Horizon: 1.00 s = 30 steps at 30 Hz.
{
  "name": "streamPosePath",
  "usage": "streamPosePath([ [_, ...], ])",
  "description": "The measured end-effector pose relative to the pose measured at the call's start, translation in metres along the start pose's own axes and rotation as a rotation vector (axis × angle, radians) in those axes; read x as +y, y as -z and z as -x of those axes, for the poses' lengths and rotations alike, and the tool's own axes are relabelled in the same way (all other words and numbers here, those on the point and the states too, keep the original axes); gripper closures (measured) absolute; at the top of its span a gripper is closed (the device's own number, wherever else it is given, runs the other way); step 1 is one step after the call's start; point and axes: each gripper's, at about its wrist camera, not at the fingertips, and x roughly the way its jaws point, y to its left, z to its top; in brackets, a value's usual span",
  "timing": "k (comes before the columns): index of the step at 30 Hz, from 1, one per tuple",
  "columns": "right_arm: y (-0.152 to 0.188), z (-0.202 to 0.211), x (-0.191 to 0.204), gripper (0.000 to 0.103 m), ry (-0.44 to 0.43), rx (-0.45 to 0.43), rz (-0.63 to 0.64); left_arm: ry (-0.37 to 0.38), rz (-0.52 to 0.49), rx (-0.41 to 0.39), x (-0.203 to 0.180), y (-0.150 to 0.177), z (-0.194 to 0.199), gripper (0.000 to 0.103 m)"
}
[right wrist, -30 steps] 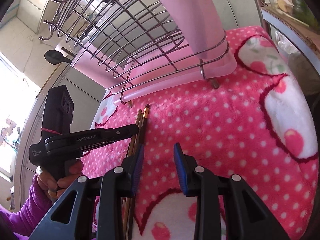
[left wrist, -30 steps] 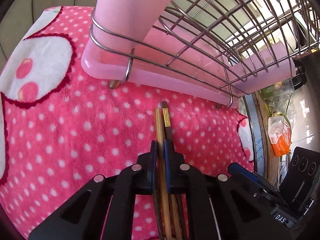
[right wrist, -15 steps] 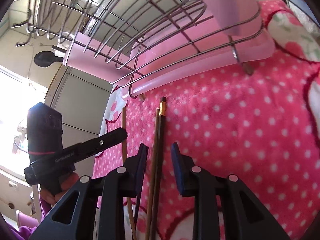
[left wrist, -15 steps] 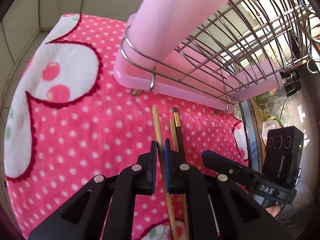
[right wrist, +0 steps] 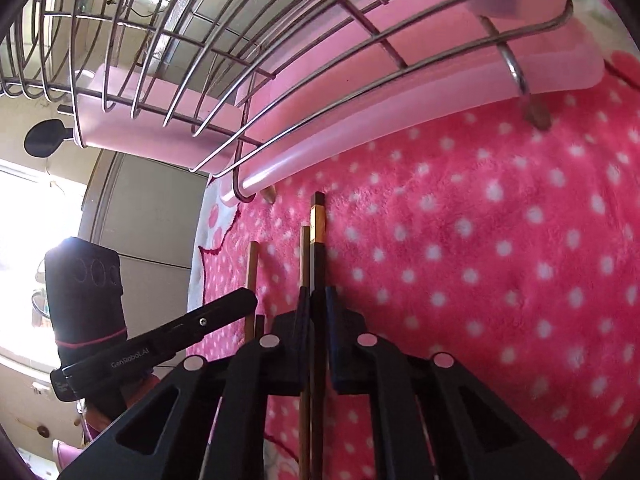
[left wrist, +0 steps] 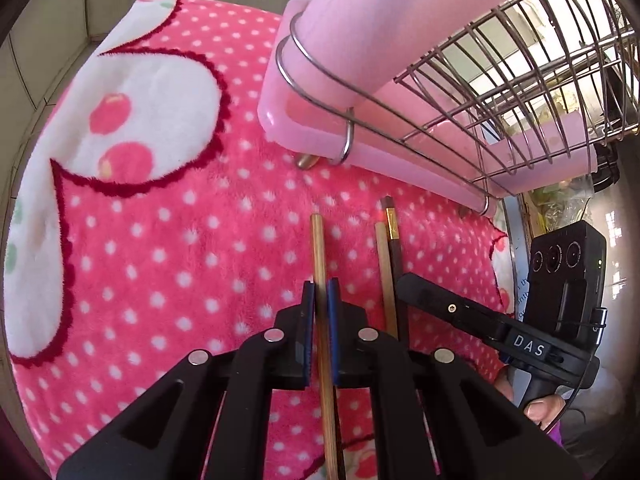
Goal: Organize utensils
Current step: 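Close the left tool on a wooden chopstick while the right tool grasps a gold-tipped chopstick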
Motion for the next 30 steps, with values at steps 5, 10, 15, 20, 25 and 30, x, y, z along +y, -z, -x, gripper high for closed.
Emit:
streamPosePath([
  [5,0.006,0.025,-0.003,0.096,0.053,-0.037,0.012,-0.018,-0.02,0.009,-0.008,-0.001,-0.007,0.097],
  [10,0.007,0.039,-0.008,0.096,0.139,-0.031,0.027,-0.057,-0.019,0.034,-0.014,-0.004,-0.017,0.097],
  [15,0.001,0.035,-0.007,0.093,0.169,0.021,0.053,-0.081,-0.031,0.059,-0.017,-0.009,-0.022,0.096],
  [20,-0.002,0.019,-0.01,0.09,0.151,0.068,0.035,-0.095,-0.028,0.095,-0.021,-0.019,-0.029,0.096],
  [25,-0.007,0.017,-0.021,0.09,0.101,0.076,-0.024,-0.096,-0.02,0.108,-0.022,-0.021,-0.031,0.096],
  [30,-0.009,0.02,-0.032,0.094,0.062,0.066,-0.058,-0.094,-0.014,0.108,-0.021,-0.021,-0.032,0.096],
])
